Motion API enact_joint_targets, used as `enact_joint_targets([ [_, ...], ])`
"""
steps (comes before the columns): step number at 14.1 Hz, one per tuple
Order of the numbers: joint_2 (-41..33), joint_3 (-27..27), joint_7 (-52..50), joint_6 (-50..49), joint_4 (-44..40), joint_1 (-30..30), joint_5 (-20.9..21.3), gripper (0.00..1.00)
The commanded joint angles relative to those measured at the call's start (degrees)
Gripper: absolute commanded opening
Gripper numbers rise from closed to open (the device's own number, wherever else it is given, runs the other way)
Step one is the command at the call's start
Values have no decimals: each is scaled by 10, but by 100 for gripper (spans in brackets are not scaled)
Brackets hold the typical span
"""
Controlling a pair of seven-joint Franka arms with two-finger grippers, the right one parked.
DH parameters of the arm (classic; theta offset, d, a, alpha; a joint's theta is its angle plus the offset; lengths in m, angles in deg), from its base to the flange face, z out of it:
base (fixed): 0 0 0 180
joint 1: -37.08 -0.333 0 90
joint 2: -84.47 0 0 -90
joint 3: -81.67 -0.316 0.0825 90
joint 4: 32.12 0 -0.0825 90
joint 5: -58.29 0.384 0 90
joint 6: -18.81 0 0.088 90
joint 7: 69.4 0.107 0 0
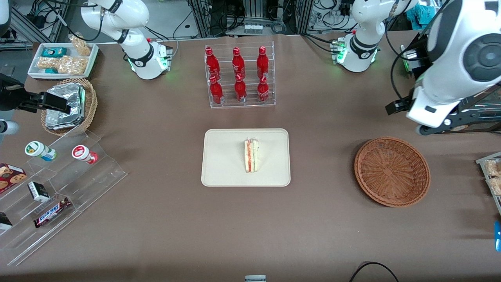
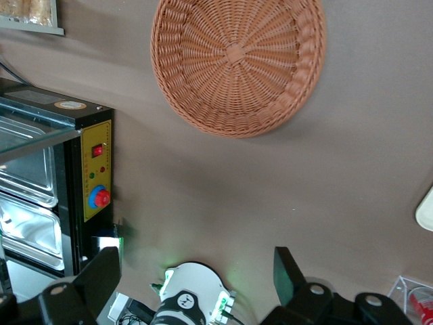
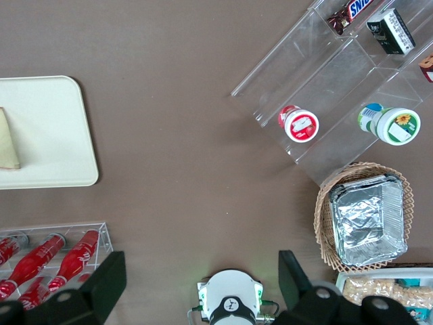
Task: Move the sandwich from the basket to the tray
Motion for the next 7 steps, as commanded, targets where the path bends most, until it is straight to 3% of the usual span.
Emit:
enact_joint_targets([
  [1,-12,-1,22,5,4,-21,-25,100],
  [4,-5,-5,26,5,-16,-32,-49,100],
  [7,13,-4,21,-12,-42,-26,-45,100],
])
